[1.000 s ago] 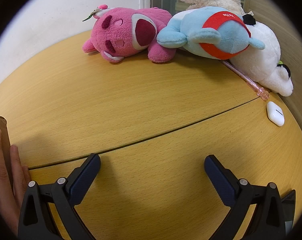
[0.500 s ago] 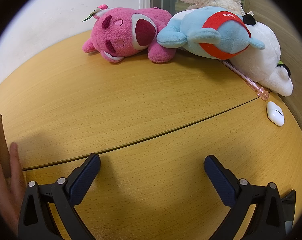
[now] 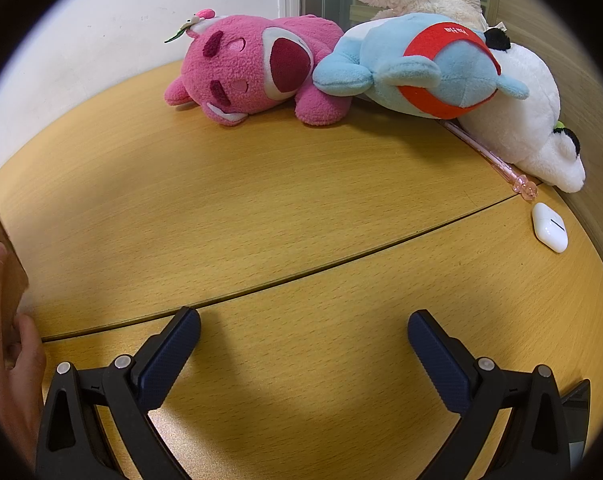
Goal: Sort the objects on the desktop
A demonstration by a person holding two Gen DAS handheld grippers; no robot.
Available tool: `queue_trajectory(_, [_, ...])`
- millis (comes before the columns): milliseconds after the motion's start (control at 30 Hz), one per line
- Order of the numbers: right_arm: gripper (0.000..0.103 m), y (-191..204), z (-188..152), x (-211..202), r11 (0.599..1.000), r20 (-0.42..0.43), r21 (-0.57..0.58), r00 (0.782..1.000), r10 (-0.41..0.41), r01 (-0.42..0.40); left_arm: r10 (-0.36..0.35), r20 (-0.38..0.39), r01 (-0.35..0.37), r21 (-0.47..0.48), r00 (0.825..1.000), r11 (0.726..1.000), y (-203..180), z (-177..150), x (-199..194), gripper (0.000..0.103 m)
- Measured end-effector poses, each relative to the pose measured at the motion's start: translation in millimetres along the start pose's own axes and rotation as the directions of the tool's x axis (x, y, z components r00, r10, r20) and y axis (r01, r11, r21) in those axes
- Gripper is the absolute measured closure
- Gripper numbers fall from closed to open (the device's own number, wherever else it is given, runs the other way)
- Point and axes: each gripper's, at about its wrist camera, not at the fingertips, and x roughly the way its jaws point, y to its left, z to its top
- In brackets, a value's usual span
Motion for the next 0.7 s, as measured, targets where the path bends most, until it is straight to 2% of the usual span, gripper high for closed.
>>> queue_trajectory(700, [0.000,1.5,1.6,0.9,1.000,0.000,0.000,1.000,0.000,0.000,0.000,0.000,0.000,-0.001,1.000,1.000,0.2,-0.2,0.4,0.000])
